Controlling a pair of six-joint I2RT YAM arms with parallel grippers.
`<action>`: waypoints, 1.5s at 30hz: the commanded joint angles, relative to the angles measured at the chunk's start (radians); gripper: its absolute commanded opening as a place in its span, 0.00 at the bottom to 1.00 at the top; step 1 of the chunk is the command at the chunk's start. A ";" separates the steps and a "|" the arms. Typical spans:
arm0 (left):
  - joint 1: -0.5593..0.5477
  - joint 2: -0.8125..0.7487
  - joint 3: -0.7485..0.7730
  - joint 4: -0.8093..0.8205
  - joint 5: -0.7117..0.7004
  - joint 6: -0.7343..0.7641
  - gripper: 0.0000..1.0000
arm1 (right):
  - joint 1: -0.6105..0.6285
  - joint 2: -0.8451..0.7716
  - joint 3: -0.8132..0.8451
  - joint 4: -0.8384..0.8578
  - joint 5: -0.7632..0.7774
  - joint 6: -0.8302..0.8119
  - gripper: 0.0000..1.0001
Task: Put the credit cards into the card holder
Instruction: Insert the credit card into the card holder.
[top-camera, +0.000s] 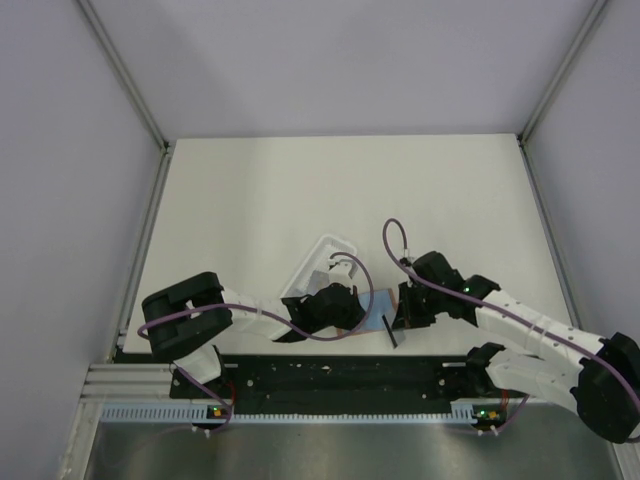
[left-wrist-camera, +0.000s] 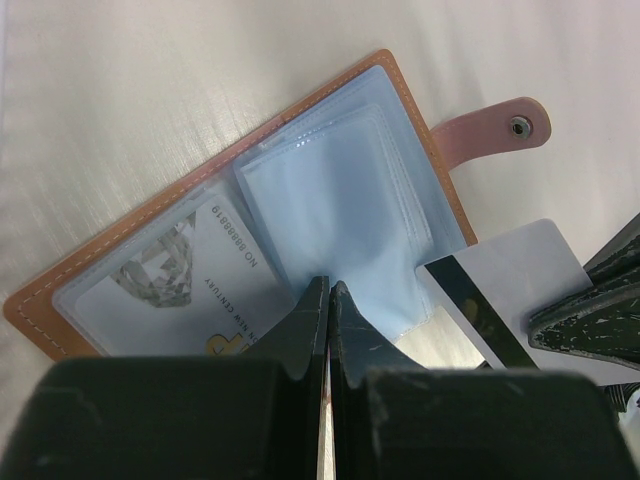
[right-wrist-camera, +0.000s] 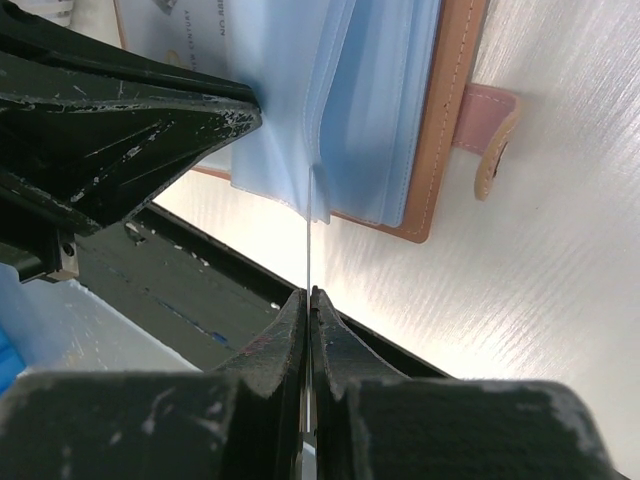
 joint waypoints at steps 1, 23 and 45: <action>0.000 0.001 0.006 -0.063 -0.019 0.009 0.00 | -0.006 0.004 -0.008 0.042 -0.016 -0.015 0.00; 0.000 0.004 -0.004 -0.056 -0.016 0.003 0.00 | -0.006 0.025 -0.028 0.083 0.019 -0.007 0.00; 0.000 0.004 0.008 -0.065 -0.020 0.009 0.00 | -0.006 -0.003 0.000 0.005 0.090 -0.027 0.00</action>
